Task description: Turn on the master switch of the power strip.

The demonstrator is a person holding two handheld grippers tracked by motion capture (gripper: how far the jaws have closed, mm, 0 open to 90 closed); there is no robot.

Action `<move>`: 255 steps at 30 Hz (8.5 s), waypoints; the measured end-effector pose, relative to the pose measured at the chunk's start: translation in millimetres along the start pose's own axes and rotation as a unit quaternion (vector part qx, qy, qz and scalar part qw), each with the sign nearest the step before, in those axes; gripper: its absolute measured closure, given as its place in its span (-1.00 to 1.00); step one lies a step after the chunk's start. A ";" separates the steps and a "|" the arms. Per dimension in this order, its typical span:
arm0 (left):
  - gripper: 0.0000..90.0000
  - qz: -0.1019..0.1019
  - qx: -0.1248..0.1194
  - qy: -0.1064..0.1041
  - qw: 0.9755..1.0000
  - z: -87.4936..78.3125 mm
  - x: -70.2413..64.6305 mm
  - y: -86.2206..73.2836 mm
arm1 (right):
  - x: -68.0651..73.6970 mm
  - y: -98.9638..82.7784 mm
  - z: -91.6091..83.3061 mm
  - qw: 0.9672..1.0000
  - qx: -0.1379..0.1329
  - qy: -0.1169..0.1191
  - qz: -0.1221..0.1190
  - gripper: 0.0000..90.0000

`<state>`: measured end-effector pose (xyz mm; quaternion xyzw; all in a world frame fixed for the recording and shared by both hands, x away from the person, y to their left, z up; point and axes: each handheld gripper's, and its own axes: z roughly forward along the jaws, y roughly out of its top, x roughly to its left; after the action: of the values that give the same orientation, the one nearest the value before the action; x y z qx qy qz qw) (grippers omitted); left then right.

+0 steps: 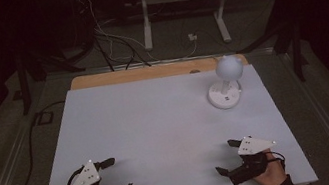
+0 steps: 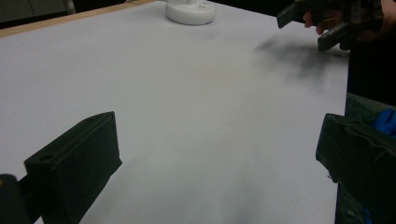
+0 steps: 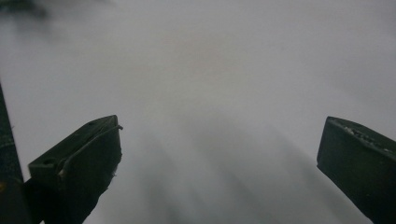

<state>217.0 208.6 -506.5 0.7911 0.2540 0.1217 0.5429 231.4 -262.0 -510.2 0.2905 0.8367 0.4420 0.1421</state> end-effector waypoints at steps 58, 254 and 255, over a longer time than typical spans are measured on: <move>-1.00 -0.001 -0.004 -0.006 1.000 -0.4 -0.5 1.2 | -5.2 74.8 -11.5 1.000 -0.011 0.014 -0.014 -1.00; -1.00 -0.006 -0.005 -0.007 1.000 0.1 0.7 0.5 | -197.2 54.5 47.8 0.937 0.050 -0.254 0.235 1.00; -1.00 -0.006 -0.004 -0.007 1.000 0.2 0.6 0.5 | -197.2 54.5 47.8 0.937 0.050 -0.254 0.235 1.00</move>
<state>217.8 208.7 -506.1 0.7883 0.2544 0.1139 0.5485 430.7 -327.3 -496.3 0.5883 0.7015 0.3322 0.2270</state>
